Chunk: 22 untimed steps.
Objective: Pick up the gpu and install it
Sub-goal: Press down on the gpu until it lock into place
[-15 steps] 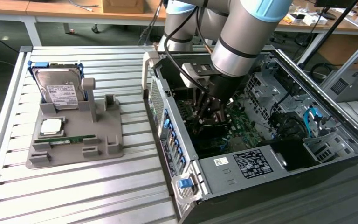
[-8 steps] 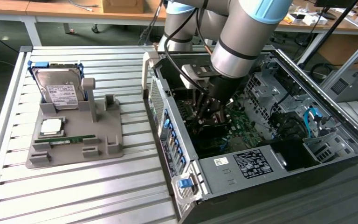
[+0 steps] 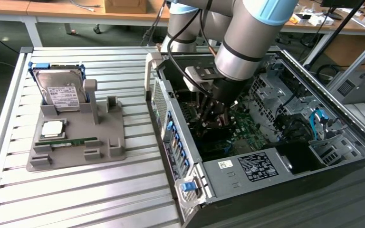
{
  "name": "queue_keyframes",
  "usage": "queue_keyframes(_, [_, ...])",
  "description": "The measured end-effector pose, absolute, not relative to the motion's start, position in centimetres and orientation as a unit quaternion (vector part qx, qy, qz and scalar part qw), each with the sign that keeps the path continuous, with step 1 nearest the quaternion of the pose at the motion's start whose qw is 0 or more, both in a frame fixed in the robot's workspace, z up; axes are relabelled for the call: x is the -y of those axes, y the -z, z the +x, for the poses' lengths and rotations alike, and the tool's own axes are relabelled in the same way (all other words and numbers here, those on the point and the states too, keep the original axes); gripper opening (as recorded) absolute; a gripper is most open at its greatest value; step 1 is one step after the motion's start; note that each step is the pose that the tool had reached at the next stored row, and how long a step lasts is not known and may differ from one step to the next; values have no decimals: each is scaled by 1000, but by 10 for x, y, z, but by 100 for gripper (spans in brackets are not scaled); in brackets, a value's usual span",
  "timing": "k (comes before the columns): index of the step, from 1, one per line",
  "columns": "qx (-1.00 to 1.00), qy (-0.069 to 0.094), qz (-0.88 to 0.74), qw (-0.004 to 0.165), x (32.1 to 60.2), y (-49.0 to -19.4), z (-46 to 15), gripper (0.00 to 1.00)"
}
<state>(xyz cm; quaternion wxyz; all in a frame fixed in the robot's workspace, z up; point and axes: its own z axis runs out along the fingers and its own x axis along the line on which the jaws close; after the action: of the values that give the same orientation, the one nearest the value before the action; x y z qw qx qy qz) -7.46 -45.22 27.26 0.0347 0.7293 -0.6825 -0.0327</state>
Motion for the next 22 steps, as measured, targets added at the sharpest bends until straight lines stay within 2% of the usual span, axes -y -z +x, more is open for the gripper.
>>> queue_keyframes(22, [682,33,729,35,456,-271,-71,13])
